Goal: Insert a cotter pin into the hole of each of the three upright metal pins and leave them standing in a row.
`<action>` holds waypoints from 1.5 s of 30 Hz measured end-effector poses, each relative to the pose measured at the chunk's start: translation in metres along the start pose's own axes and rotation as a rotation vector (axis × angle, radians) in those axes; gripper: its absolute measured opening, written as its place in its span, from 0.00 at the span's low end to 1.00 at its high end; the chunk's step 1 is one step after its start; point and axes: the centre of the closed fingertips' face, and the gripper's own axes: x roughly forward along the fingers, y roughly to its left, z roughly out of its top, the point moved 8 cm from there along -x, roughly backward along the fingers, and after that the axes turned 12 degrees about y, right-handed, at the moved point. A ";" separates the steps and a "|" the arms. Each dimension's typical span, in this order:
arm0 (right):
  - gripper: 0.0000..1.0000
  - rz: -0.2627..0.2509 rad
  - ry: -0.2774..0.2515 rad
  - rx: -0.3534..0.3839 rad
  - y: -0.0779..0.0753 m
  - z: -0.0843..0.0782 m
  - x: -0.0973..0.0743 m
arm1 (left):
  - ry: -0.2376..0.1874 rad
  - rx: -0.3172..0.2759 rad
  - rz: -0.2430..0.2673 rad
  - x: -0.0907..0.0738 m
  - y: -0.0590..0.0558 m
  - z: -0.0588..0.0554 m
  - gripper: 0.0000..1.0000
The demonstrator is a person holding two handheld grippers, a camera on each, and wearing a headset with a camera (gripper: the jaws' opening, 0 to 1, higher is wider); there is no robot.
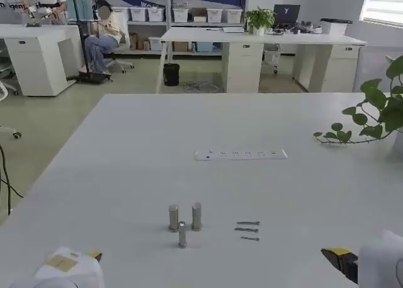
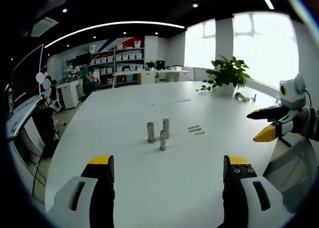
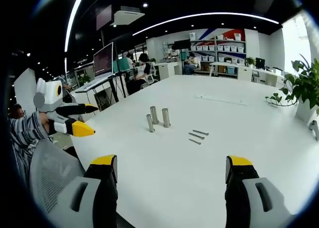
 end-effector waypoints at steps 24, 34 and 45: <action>0.85 0.007 -0.014 -0.026 0.000 0.002 0.002 | -0.005 -0.003 0.011 0.000 0.001 -0.001 0.85; 0.85 0.012 -0.016 -0.022 0.001 0.000 0.002 | -0.005 0.003 0.007 0.001 0.000 -0.002 0.84; 0.86 0.021 -0.015 -0.018 0.001 0.001 0.003 | -0.010 0.004 0.004 0.003 0.002 -0.001 0.83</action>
